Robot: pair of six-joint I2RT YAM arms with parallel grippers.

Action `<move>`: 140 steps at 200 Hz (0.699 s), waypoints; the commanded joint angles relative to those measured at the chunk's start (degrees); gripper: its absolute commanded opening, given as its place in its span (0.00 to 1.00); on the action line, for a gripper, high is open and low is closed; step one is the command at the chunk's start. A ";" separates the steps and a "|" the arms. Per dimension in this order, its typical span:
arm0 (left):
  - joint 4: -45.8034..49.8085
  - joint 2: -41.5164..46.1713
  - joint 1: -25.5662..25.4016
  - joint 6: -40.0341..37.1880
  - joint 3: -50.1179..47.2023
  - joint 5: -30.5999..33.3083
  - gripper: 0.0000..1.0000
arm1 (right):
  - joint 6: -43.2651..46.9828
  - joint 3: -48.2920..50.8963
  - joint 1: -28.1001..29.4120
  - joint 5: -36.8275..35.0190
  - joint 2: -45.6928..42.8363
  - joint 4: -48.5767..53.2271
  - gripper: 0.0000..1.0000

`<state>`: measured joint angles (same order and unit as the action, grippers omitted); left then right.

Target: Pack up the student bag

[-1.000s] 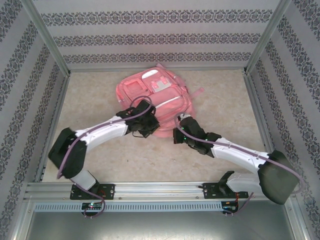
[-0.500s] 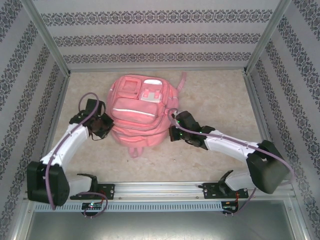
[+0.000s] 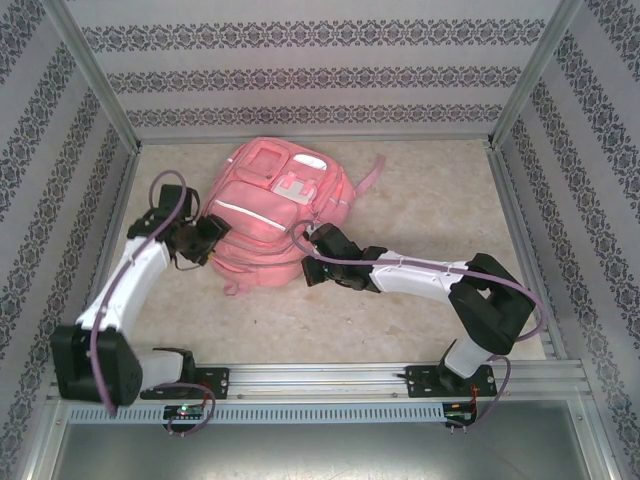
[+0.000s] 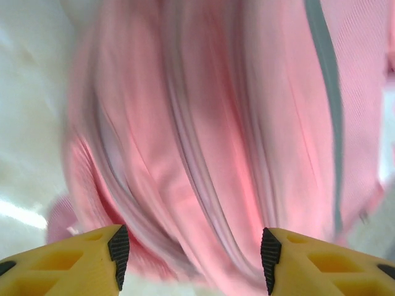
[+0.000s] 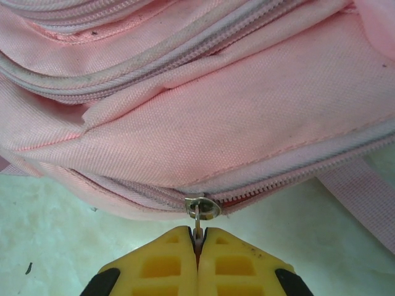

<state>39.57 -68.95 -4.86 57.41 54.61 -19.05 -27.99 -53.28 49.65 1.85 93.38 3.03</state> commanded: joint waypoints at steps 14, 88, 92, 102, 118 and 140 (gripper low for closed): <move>-12.36 4.80 -11.80 21.16 -8.88 -3.46 0.62 | -0.32 -2.38 0.36 1.06 1.27 -3.70 0.00; -17.60 -8.86 -22.27 27.31 -3.05 0.87 0.63 | -0.92 0.88 0.45 1.10 -1.61 -5.47 0.00; -17.60 -9.67 -22.45 27.36 -2.90 1.09 0.63 | -1.00 1.12 0.45 1.12 -1.73 -5.55 0.00; -18.00 -11.45 -22.89 27.28 -2.52 1.65 0.62 | -1.27 1.55 0.50 1.12 -1.97 -5.83 0.00; -16.79 -13.79 -23.28 25.92 -1.26 3.78 0.55 | -1.51 1.87 0.54 1.11 -2.06 -5.88 0.00; -12.12 -15.24 -23.28 22.98 1.00 6.55 0.04 | -1.22 2.16 0.56 -0.01 -2.15 -5.57 0.00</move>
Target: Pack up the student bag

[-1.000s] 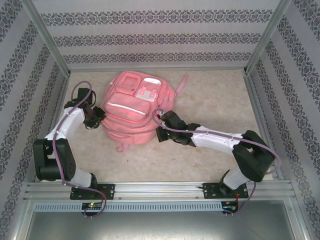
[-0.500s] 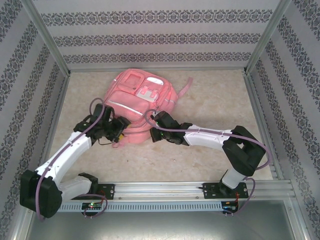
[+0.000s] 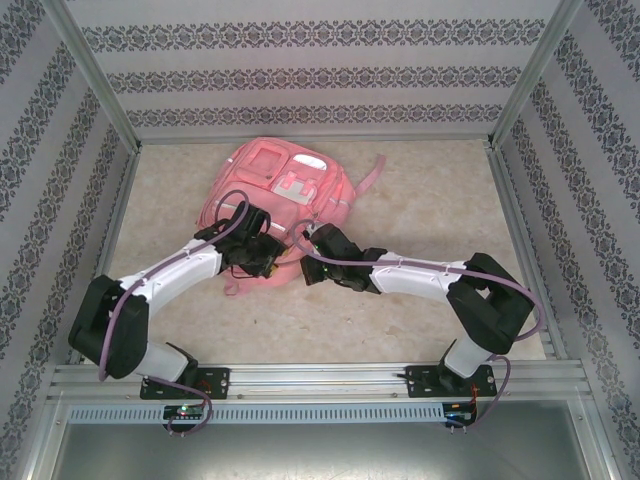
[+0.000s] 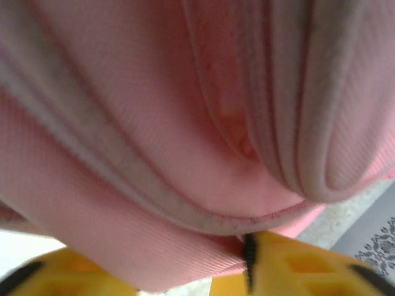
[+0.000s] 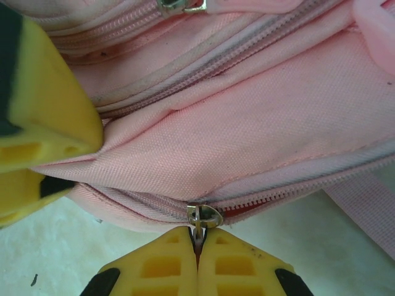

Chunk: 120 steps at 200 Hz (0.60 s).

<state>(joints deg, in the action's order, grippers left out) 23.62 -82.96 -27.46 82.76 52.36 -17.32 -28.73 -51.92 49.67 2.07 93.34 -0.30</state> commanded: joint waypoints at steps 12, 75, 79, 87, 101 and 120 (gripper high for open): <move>7.31 -0.03 -0.69 -3.73 3.89 6.94 0.00 | 0.44 1.02 0.36 -1.61 -2.41 -1.62 0.00; 20.50 14.96 1.08 -11.14 3.66 14.24 0.00 | 6.21 2.36 -10.16 -5.72 -1.77 -0.37 0.00; 21.58 15.55 1.24 -11.71 3.98 14.57 0.00 | 6.71 2.08 -10.93 -5.84 -1.34 -0.31 0.00; 23.54 16.74 1.61 -12.98 4.81 15.25 0.00 | 7.59 1.50 -12.69 -6.18 -0.36 -0.23 0.00; 25.85 19.05 2.73 -14.73 5.70 16.01 0.00 | 8.11 0.48 -16.07 -6.01 1.47 0.03 0.00; 26.91 21.31 4.27 -16.15 5.99 15.63 0.00 | 7.67 -0.74 -19.77 -6.03 3.10 0.36 0.00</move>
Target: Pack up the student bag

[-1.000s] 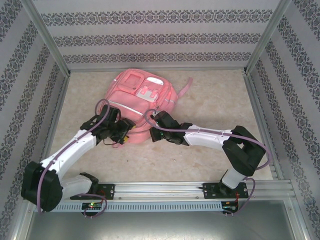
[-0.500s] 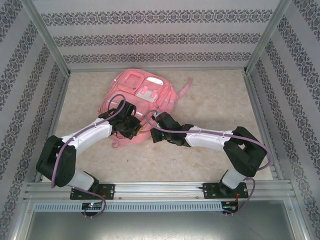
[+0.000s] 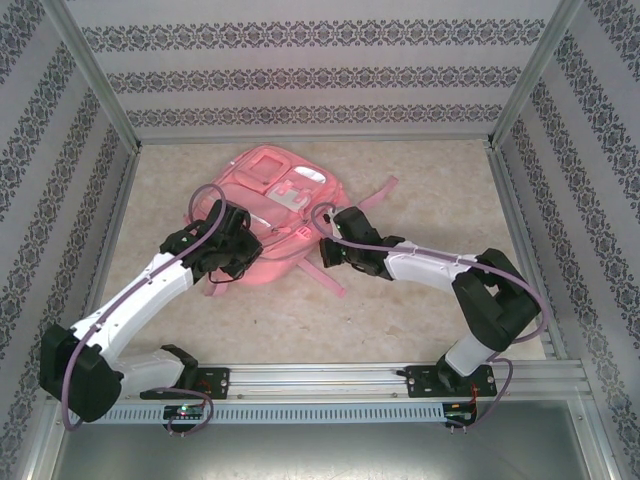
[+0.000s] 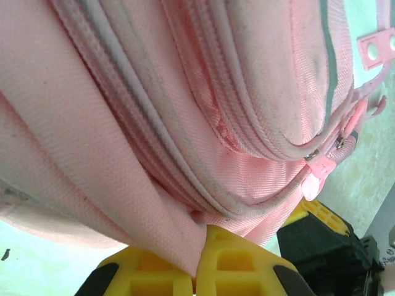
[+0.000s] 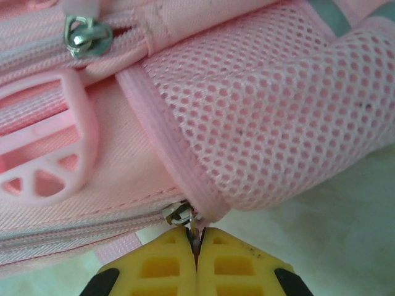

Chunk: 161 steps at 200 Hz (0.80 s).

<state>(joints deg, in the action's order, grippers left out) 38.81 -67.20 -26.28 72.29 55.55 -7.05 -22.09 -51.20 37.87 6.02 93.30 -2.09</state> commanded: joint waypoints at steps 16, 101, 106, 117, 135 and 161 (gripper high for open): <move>10.55 5.34 3.19 -7.46 3.40 3.02 0.00 | 0.84 -2.77 -10.33 -9.34 4.16 2.77 0.00; -19.45 -11.03 -9.68 3.58 3.35 -6.94 0.00 | 0.10 -8.93 -14.99 -3.98 5.04 5.82 0.03; -20.99 -12.74 -10.90 4.49 4.13 -6.59 0.00 | -0.30 -9.15 -15.38 -3.43 4.70 6.09 0.07; -22.77 -16.60 -13.52 5.97 6.90 -4.99 0.00 | -0.87 -9.47 -16.53 -2.54 3.52 6.76 0.16; -22.79 -23.08 -16.24 7.20 13.30 -3.71 0.00 | -1.74 -8.74 -18.09 -2.00 0.36 7.90 0.28; -22.92 -31.04 -18.54 7.27 22.11 -3.84 0.00 | -2.85 -5.34 -20.89 -1.94 -6.16 8.68 0.34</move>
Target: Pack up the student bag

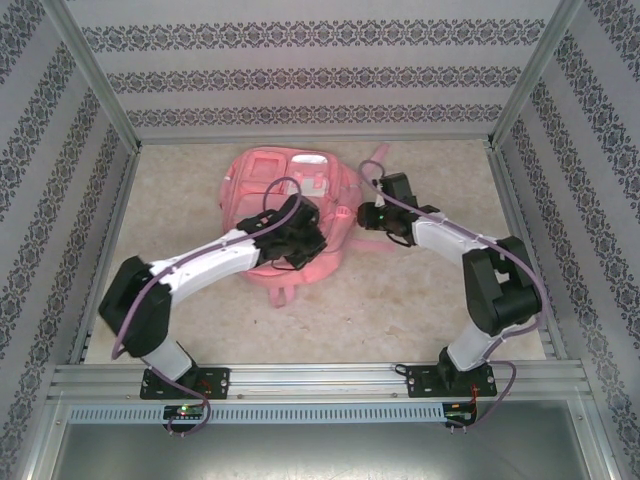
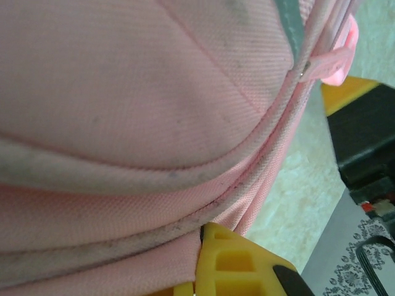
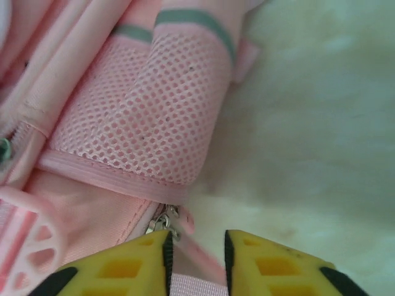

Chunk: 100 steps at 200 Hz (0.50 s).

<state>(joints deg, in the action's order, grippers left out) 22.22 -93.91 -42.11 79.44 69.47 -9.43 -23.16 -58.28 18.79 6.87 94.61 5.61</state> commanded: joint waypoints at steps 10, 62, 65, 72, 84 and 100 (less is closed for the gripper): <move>-6.18 -7.04 -3.22 -0.34 11.16 -2.40 0.10 | -2.08 3.54 -2.85 -2.91 -10.85 1.04 0.38; 9.65 -8.63 -3.21 -13.23 21.96 2.62 1.00 | -1.46 11.70 -7.59 -3.74 -26.65 3.85 0.79; 11.10 -8.07 -3.12 -14.37 22.28 3.75 1.00 | -1.33 12.16 -7.74 -3.78 -27.64 3.98 0.83; 14.00 -6.59 -2.94 -17.01 22.71 6.60 1.00 | -0.92 13.18 -8.00 -4.08 -29.91 4.36 0.97; 17.49 -3.06 -2.06 -21.53 22.09 11.76 1.00 | 0.18 14.98 -8.24 -5.27 -33.73 4.63 0.98; 21.14 2.36 0.42 -26.52 19.54 17.94 1.00 | 1.22 17.27 -8.37 -8.03 -38.17 5.16 0.98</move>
<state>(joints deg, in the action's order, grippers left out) 32.71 -100.22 -44.80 64.90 90.11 -3.68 -24.01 -43.97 10.63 3.16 61.95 8.86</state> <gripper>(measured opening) 0.996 0.981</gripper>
